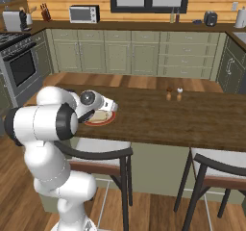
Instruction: Start the toaster. Once the lever pops up, take the bread to the plate on the dining counter.
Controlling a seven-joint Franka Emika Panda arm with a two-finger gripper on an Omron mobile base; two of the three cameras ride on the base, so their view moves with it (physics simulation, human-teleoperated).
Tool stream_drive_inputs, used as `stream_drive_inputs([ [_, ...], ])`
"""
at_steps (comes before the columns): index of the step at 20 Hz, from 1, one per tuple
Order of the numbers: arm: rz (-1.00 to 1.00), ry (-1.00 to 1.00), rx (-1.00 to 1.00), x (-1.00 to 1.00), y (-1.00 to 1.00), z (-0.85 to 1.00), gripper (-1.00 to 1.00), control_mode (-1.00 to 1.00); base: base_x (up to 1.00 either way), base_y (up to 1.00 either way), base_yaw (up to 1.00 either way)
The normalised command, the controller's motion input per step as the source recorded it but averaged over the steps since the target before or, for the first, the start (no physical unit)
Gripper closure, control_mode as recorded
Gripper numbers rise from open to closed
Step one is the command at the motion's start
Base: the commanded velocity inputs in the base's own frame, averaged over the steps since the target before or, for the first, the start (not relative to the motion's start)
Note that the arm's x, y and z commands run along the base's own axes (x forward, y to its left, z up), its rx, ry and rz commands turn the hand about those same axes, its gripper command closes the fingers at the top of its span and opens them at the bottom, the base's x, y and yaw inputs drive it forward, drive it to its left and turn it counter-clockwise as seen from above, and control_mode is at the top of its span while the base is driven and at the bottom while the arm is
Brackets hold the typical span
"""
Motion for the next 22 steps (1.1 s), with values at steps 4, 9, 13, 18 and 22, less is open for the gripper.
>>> stream_drive_inputs([
  [4,0.00,0.24,0.10,-0.48,-0.16,1.00,-1.00,-1.00,0.00,0.00,0.00],
  [9,0.00,0.25,0.12,-0.35,-0.01,1.00,-1.00,-1.00,0.00,0.00,0.00],
  [13,0.00,0.22,0.10,-0.22,0.00,1.00,-1.00,-1.00,0.00,0.00,0.00],
  [18,0.00,0.31,0.13,-0.45,-0.02,1.00,-1.00,-1.00,0.00,0.00,0.00],
  [22,-0.02,0.39,0.13,-0.73,0.00,0.97,-1.00,-1.00,0.00,0.00,0.00],
])
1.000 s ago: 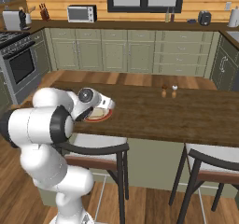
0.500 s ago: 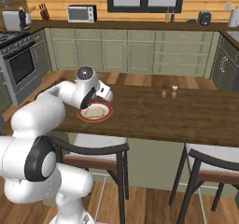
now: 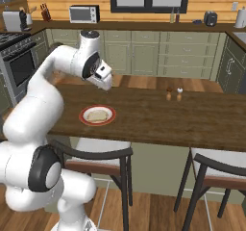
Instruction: Start the toaster. Once the lever pops up, take the bread to the plate on the dining counter.
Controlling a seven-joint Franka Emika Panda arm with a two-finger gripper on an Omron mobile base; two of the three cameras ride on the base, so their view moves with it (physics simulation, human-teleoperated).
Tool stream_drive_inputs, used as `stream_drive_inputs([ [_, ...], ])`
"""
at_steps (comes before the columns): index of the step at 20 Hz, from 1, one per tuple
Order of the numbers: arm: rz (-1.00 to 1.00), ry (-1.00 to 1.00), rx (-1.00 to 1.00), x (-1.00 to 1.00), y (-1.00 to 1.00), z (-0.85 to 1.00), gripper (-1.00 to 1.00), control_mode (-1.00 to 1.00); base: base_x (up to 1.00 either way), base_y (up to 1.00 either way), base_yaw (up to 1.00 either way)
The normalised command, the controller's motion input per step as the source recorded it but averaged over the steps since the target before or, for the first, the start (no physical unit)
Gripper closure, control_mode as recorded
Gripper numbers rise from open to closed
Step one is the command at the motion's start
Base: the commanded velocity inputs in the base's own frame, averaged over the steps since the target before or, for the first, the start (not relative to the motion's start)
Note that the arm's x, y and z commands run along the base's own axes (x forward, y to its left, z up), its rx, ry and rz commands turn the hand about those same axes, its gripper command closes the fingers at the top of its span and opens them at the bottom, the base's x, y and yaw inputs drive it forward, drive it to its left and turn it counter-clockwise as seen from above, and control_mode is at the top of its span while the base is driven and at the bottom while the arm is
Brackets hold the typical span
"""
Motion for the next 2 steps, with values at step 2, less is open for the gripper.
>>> stream_drive_inputs([
  [2,-0.03,0.39,0.09,-0.86,0.00,0.75,-1.00,-1.00,0.00,0.00,0.00],
])
